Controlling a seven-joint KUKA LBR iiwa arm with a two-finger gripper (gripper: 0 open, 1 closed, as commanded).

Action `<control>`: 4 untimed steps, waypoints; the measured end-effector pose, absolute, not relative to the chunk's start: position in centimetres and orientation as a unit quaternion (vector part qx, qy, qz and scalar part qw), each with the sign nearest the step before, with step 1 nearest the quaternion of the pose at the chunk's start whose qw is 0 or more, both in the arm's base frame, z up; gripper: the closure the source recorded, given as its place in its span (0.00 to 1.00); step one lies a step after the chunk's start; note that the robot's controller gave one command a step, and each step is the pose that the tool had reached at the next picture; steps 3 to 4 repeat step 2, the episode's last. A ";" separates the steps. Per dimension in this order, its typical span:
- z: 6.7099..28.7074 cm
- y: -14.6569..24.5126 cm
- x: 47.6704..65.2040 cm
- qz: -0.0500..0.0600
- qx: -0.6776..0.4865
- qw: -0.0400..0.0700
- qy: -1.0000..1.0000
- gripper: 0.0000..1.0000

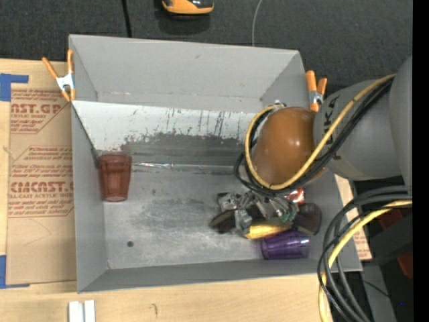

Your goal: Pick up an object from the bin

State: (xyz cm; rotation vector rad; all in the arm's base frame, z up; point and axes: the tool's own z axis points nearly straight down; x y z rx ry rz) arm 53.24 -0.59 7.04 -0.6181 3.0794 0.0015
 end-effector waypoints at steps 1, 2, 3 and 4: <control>7.0 -0.6 53.2 0.001 -0.197 0.000 0.980 1.00; 21.9 -1.4 52.5 0.000 -0.183 0.002 0.983 1.00; 21.9 -1.4 52.5 0.000 -0.183 0.002 0.983 1.00; 21.9 -1.4 52.5 0.000 -0.183 0.002 0.983 1.00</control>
Offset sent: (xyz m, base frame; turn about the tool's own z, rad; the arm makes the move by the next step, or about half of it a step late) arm -0.0089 -0.0083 0.1485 0.0286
